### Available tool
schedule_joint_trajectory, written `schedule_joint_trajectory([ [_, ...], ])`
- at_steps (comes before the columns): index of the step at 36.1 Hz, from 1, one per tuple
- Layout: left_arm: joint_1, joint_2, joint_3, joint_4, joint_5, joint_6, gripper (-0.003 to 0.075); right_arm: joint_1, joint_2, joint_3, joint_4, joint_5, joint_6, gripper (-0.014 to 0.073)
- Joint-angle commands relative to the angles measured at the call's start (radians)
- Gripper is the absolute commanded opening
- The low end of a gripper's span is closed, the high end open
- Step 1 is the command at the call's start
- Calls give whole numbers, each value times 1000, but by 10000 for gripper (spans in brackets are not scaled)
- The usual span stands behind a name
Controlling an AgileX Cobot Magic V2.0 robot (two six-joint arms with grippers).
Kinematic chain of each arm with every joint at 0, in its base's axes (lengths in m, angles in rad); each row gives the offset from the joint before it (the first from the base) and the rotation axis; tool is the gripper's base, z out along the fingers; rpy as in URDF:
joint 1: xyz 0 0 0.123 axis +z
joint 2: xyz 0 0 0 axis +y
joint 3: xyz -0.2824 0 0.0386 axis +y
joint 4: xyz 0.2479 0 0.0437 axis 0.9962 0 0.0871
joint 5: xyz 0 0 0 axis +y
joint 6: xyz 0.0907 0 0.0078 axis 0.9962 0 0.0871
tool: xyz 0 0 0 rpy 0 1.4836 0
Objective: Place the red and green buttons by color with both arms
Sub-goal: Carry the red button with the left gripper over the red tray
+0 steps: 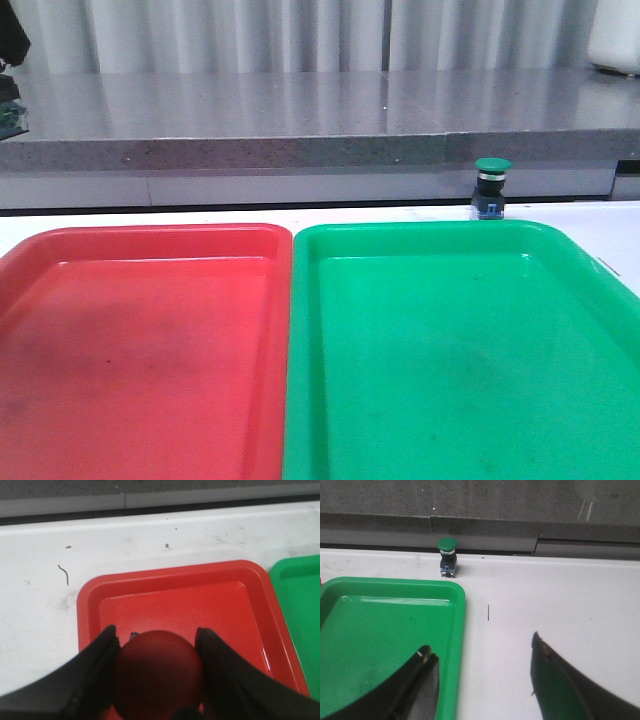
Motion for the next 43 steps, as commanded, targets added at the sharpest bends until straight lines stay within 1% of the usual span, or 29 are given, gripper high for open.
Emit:
schedule_joint_trajectory([
  [1,-41,-84,34,-21,-65,4,269,-6,15,-33,-8,-72,-8,436],
  [6,-83,-100,91,-21,-84,4,267,-6,15,-33,-8,-72,-8,436],
  [10,-107,-77,126,-21,-142,4,260,-6,15,-33,-8,-72,-8,436],
  [20,-142,43,132,-22,-224,4,260,-6,15,-33,-8,-72,-8,436],
  [32,-142,215,132,-31,-293,4,260,-6,15,-33,-8,-72,-8,436],
  [43,-142,298,132,-31,-332,4,260,-6,15,-33,-8,-72,-8,436],
])
